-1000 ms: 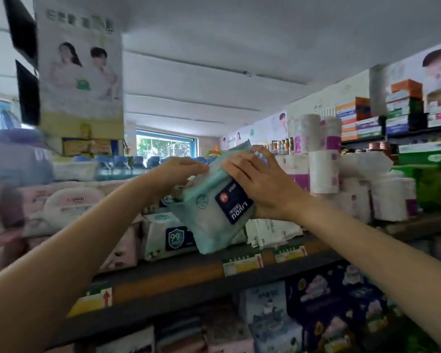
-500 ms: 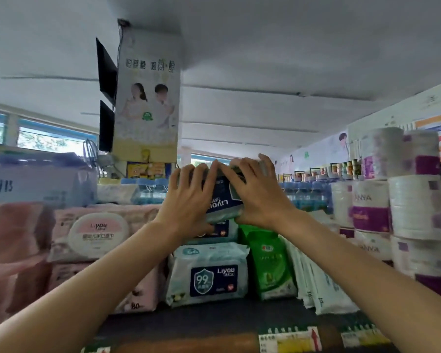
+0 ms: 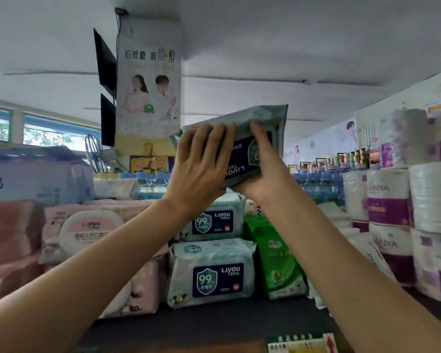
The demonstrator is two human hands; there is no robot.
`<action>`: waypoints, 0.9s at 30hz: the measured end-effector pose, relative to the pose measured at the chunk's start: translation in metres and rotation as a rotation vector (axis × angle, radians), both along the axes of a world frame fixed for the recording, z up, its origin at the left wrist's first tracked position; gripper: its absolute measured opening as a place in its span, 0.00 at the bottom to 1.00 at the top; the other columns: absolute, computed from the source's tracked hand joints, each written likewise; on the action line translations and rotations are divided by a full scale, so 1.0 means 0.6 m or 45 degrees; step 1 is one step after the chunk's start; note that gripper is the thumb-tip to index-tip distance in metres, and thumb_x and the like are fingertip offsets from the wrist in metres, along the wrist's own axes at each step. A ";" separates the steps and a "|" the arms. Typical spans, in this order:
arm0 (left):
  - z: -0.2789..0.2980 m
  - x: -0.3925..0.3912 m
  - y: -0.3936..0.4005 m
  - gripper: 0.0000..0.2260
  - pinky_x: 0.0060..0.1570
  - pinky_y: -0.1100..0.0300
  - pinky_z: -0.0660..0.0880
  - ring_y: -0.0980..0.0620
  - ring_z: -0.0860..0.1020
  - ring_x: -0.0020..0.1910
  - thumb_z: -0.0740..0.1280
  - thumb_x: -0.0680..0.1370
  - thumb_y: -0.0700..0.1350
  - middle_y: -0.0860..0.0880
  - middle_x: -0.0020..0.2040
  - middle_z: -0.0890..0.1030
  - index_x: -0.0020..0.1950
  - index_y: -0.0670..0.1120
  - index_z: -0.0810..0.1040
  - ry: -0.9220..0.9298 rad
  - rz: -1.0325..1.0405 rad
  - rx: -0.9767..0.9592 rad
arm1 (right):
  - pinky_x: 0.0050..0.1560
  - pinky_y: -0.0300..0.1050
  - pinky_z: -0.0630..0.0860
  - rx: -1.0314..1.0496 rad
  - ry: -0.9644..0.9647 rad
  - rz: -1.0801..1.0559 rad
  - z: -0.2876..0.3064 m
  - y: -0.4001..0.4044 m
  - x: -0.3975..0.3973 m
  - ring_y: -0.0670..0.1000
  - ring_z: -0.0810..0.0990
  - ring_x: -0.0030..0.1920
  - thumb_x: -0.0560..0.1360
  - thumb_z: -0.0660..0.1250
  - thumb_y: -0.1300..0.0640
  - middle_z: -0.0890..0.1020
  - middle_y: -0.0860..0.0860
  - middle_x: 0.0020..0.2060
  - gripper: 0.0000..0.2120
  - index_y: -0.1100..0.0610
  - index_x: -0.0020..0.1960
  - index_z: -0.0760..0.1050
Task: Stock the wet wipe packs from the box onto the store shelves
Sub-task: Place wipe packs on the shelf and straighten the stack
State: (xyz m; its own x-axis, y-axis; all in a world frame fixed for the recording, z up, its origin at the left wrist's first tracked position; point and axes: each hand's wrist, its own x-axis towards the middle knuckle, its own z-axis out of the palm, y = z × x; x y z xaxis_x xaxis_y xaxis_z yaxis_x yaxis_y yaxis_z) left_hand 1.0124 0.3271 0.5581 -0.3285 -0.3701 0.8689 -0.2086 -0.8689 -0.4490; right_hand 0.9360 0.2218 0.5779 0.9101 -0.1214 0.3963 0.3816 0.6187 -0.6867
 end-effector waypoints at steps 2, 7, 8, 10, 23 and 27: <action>0.001 0.007 -0.011 0.36 0.61 0.47 0.61 0.42 0.65 0.60 0.72 0.67 0.51 0.41 0.62 0.65 0.69 0.38 0.63 -0.061 0.032 0.036 | 0.43 0.50 0.77 0.007 0.037 0.022 0.000 -0.005 -0.002 0.56 0.79 0.44 0.71 0.68 0.44 0.82 0.56 0.44 0.21 0.59 0.55 0.76; 0.010 0.006 -0.024 0.20 0.60 0.49 0.63 0.43 0.68 0.59 0.58 0.76 0.41 0.42 0.60 0.76 0.67 0.38 0.69 -0.192 0.062 0.198 | 0.45 0.49 0.75 0.061 0.210 -0.084 0.008 -0.018 0.019 0.53 0.79 0.44 0.66 0.72 0.43 0.80 0.52 0.40 0.21 0.56 0.52 0.76; 0.006 0.000 -0.025 0.21 0.60 0.50 0.63 0.43 0.68 0.59 0.59 0.74 0.42 0.42 0.59 0.78 0.66 0.38 0.70 -0.144 0.028 0.265 | 0.43 0.48 0.75 0.083 0.218 -0.142 0.007 -0.025 0.029 0.53 0.79 0.45 0.65 0.73 0.44 0.81 0.51 0.42 0.23 0.54 0.55 0.76; -0.007 -0.011 -0.015 0.24 0.59 0.52 0.63 0.44 0.72 0.57 0.63 0.71 0.49 0.42 0.57 0.79 0.64 0.39 0.73 0.016 -0.079 0.372 | 0.44 0.49 0.77 0.039 0.197 -0.310 0.001 -0.032 0.042 0.55 0.80 0.48 0.61 0.75 0.46 0.81 0.53 0.50 0.30 0.54 0.60 0.74; -0.060 0.020 0.114 0.21 0.57 0.51 0.61 0.47 0.69 0.54 0.60 0.69 0.47 0.43 0.57 0.73 0.60 0.43 0.67 0.367 -0.089 0.113 | 0.62 0.59 0.67 -2.699 -0.699 -1.793 -0.106 -0.045 0.063 0.58 0.70 0.59 0.53 0.78 0.38 0.72 0.57 0.61 0.56 0.53 0.71 0.53; -0.100 0.041 0.132 0.26 0.58 0.48 0.61 0.44 0.75 0.56 0.71 0.63 0.48 0.43 0.55 0.79 0.58 0.44 0.69 0.453 0.189 0.246 | 0.71 0.55 0.54 -2.947 -0.648 -1.595 -0.124 -0.028 0.094 0.59 0.60 0.68 0.64 0.74 0.41 0.59 0.56 0.70 0.55 0.49 0.73 0.36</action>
State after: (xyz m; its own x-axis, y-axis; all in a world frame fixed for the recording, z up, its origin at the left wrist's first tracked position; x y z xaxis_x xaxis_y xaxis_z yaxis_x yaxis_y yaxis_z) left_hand 1.0371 0.4065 0.4983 0.0481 -0.5576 0.8287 -0.2588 -0.8083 -0.5288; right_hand 0.9927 0.2050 0.5036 0.6781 0.4129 0.6081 0.0512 -0.8518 0.5213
